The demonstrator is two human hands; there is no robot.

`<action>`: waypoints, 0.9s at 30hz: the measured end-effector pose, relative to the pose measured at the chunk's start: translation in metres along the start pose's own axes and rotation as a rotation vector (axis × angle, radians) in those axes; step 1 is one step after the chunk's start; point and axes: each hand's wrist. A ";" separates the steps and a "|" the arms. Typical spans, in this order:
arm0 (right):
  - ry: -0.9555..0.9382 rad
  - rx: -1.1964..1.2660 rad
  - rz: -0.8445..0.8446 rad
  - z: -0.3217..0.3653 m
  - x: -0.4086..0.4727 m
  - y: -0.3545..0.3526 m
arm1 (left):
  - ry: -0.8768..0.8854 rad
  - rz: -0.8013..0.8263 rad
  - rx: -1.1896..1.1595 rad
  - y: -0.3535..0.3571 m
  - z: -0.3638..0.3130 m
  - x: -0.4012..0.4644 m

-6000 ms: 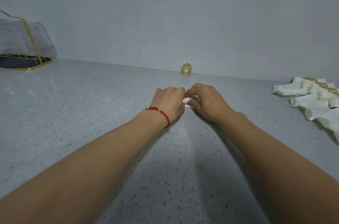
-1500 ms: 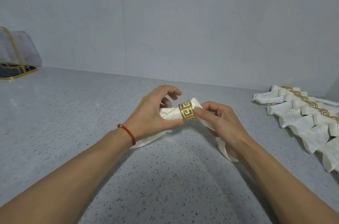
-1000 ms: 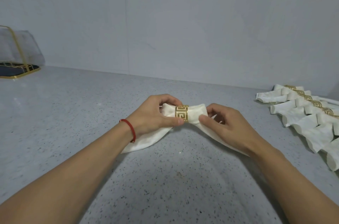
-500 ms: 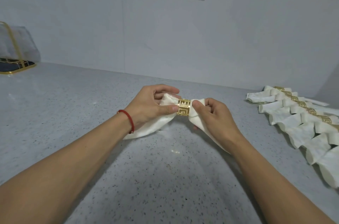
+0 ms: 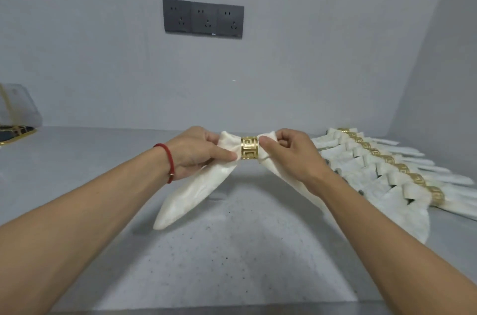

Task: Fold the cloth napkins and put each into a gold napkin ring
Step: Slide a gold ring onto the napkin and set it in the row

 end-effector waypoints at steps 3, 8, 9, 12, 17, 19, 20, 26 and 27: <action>-0.004 0.030 -0.070 0.001 -0.017 -0.024 | 0.046 0.041 0.004 0.028 -0.011 -0.005; 0.022 0.061 -0.088 0.007 -0.052 -0.070 | 0.006 0.145 -0.139 0.084 -0.028 -0.010; 0.016 0.029 -0.077 0.006 -0.058 -0.080 | -0.003 0.156 -0.171 0.095 -0.029 -0.010; 0.019 -0.069 -0.067 -0.004 -0.075 -0.119 | -0.033 0.200 -0.232 0.136 -0.033 -0.006; 0.141 -0.133 -0.065 -0.030 -0.098 -0.186 | -0.128 0.268 -0.336 0.211 -0.021 0.016; 0.205 -0.189 -0.092 -0.046 -0.108 -0.211 | -0.136 0.274 -0.309 0.245 -0.014 0.030; 0.230 -0.242 -0.117 -0.056 -0.110 -0.222 | -0.127 0.281 -0.264 0.260 -0.010 0.036; 0.332 -0.374 -0.259 -0.111 -0.138 -0.285 | -0.012 0.213 0.124 0.339 -0.011 0.067; 0.347 -0.374 -0.277 -0.119 -0.142 -0.294 | -0.007 0.207 0.162 0.350 -0.014 0.072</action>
Point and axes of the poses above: each hand's wrist, its own x-axis towards the middle knuckle, its own y-axis out of the palm, z = x × y
